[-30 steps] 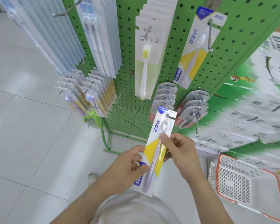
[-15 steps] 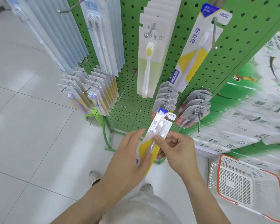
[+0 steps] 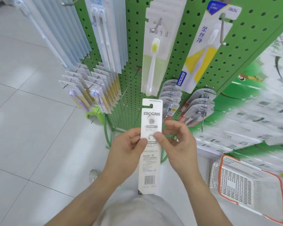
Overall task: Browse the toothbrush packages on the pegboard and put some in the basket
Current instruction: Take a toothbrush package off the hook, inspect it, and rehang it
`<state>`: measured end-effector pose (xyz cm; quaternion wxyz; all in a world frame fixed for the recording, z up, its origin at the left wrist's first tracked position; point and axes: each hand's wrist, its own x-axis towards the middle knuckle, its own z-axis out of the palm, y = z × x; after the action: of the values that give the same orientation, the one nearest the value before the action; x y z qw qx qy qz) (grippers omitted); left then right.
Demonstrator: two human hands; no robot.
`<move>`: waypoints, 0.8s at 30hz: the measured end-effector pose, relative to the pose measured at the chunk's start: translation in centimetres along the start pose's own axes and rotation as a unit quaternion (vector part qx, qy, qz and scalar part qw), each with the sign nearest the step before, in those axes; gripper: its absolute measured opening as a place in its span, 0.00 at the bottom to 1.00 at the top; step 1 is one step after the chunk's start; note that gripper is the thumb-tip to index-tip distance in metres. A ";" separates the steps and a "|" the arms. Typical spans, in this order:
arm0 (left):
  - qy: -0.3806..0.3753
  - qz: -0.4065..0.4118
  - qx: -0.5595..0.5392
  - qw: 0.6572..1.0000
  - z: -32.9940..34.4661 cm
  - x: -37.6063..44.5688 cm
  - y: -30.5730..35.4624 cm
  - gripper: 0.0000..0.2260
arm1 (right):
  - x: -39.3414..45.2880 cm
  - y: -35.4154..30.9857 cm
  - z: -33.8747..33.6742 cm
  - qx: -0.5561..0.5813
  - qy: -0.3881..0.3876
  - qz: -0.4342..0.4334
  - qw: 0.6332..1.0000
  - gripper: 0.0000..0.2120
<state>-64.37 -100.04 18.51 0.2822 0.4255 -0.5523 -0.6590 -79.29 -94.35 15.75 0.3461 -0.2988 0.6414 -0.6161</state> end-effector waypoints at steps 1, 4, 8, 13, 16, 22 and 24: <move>-0.002 -0.018 -0.033 0.999 -0.1 0.0 0.0 0.12 | 0.0 -0.1 0.1 0.013 0.001 0.021 1.000 0.21; -0.003 -0.075 -0.109 0.991 -0.6 0.3 -0.1 0.10 | -0.2 -0.2 0.4 0.026 -0.066 0.047 0.996 0.13; 0.044 -0.111 -0.145 0.982 -0.9 0.7 -0.6 0.09 | -0.5 -0.2 0.4 -0.020 -0.161 0.098 0.982 0.11; 0.147 -0.083 -0.172 0.970 -1.6 1.2 -1.0 0.05 | -1.2 0.4 -0.4 -0.096 -0.308 0.170 0.931 0.19; 0.167 -0.078 -0.185 0.965 -1.9 1.4 -1.0 0.05 | -1.7 0.5 -0.5 -0.080 -0.324 0.188 0.924 0.16; 0.109 -0.051 -0.074 0.990 -2.1 0.9 -0.4 0.10 | -2.0 -0.5 -0.4 -0.038 -0.276 0.189 0.942 0.14; 0.111 -0.062 -0.087 0.988 -1.9 0.8 -0.2 0.09 | -1.8 -1.0 -0.6 -0.059 -0.265 0.175 0.946 0.15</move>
<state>-63.06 -101.61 18.03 0.3363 0.5034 -0.4309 -0.6692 -78.74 -92.58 16.84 0.5880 -0.3542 0.6038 -0.4053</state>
